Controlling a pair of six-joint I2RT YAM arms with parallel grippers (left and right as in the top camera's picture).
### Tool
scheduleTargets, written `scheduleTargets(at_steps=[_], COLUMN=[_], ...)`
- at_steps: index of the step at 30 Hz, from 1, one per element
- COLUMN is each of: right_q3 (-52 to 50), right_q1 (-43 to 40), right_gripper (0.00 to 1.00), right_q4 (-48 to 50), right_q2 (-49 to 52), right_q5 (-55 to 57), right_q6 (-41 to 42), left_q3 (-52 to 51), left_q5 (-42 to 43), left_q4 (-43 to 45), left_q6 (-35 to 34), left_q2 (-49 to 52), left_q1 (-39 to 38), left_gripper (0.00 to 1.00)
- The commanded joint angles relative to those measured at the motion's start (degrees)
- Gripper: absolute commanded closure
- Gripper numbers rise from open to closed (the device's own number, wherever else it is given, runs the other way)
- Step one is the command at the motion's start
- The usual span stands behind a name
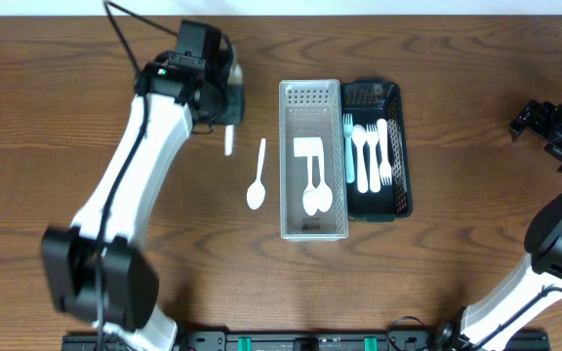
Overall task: Pack container
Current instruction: 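Carry the spoon right and drop it into the grey basket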
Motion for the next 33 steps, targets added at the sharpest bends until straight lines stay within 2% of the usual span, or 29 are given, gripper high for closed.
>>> scheduleTargets(at_steps=[1,6,10,11,13,15,18,20,23,25,33], right_q3=[-0.02,-0.02,-0.02,-0.02,-0.02,-0.02,-0.02,-0.02,-0.02,-0.02,-0.02], right_q1=[0.42,0.42,0.42,0.42,0.42,0.42,0.42,0.42,0.42,0.42,0.42], right_gripper=[0.01,0.01,0.01,0.01,0.01,0.01,0.01,0.01,0.01,0.01,0.01], right_q4=[0.11,0.11,0.11,0.11,0.11,0.11,0.11,0.11,0.11,0.11,0.11], right_q2=[-0.33,-0.33,-0.33,-0.33,-0.33,-0.33,-0.33,-0.33,-0.33,-0.33,-0.33], right_q5=[0.20,0.20,0.20,0.17,0.20,0.20,0.20,0.20,0.20,0.20,0.20], right_q6=[-0.63,-0.63,-0.63,-0.63,-0.63,-0.63,-0.63,-0.63,-0.63,-0.63,-0.63], left_q3=[0.35,0.28,0.13,0.13,0.13,0.13,0.13,0.13,0.15,0.26,0.22], left_q5=[4.07,7.39,7.15,7.15,7.15,7.15,7.15,7.15,6.86,4.13,-5.05], left_q4=[-0.31,-0.20,0.92,1.20,1.75,2.12,2.89,3.74,5.73,5.77,-6.27], left_q6=[-8.02,-15.50,-15.63,-15.63,-15.63,-15.63,-15.61,-15.56,-12.28,-10.49,-3.50], left_q2=[-2.16,-1.53,-0.63,-0.48,-0.31,-0.26,-0.28,-0.28,-0.28,-0.42,-1.33], left_q1=[-4.07,-11.06,-15.45,-16.04,-16.87,-17.03,-16.76,-16.33,-14.86,-12.85,-0.87], left_gripper=[0.88,0.89,0.88,0.76,0.59,0.55,0.38,0.33,0.24,0.14,0.13])
